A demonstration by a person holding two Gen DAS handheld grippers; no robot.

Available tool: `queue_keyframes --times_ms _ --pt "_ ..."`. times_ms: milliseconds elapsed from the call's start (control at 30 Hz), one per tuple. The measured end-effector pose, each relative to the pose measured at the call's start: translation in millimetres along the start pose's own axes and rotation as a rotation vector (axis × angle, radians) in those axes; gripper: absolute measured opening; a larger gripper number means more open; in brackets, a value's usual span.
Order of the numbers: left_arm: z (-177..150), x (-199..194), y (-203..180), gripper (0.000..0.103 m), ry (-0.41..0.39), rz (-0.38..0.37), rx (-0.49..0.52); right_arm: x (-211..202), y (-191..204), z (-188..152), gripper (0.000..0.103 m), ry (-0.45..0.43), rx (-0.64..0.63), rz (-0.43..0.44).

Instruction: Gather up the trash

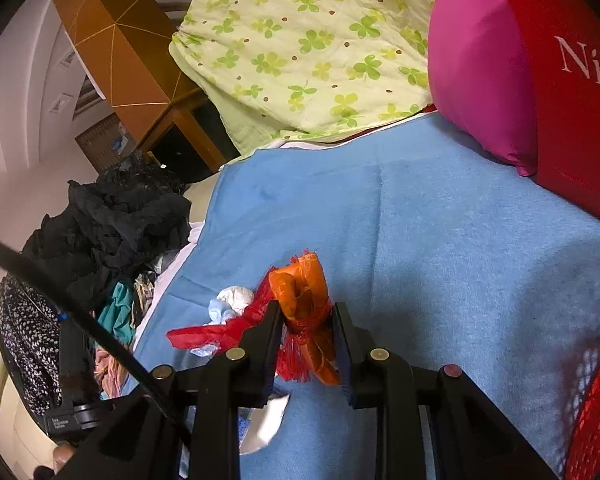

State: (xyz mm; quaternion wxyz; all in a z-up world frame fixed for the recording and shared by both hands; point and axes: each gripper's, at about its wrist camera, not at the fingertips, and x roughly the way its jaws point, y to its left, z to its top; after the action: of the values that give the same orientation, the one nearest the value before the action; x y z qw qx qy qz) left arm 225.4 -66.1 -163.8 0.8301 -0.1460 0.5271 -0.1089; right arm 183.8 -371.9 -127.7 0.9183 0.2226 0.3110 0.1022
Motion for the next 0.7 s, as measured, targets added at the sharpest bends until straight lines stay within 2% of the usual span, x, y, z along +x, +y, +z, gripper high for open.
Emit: queue_keyframes --times_ms 67,133,200,233,267,333,433,567,700 --pt "1.3 -7.9 11.4 0.0 -0.009 -0.007 -0.012 -2.1 -1.4 -0.7 0.027 -0.001 0.0 -0.002" --pt "-4.1 -21.7 12.0 0.002 -0.055 -0.017 0.033 -4.0 -2.9 -1.2 0.027 -0.003 0.001 -0.005" --pt "-10.6 -28.1 2.9 0.024 -0.056 -0.03 0.102 -4.5 -3.7 -1.3 0.027 -0.003 0.004 -0.008" --pt "-13.4 -27.7 -0.9 0.045 -0.047 -0.052 0.113 -4.4 -4.1 -1.1 0.027 -0.003 0.005 -0.01" --pt "-15.4 -26.8 -3.6 0.053 -0.05 -0.068 0.114 -4.3 -4.1 -1.5 0.027 -0.002 0.004 -0.011" --pt "-17.6 -22.8 -8.0 0.054 -0.044 -0.09 0.116 -4.3 -3.4 -1.5 0.027 -0.003 -0.001 -0.017" --pt "-25.4 -13.8 -18.5 0.061 -0.005 -0.104 0.111 -5.7 -1.0 -2.5 0.027 -0.009 -0.012 -0.024" --pt "-34.2 -7.1 -55.4 0.078 -0.037 -0.063 0.212 -10.6 -4.5 -1.0 0.027 -0.03 -0.021 -0.046" --pt "-44.0 4.1 -71.1 0.083 -0.019 -0.033 0.241 -16.4 -6.5 1.4 0.027 -0.051 -0.027 -0.05"
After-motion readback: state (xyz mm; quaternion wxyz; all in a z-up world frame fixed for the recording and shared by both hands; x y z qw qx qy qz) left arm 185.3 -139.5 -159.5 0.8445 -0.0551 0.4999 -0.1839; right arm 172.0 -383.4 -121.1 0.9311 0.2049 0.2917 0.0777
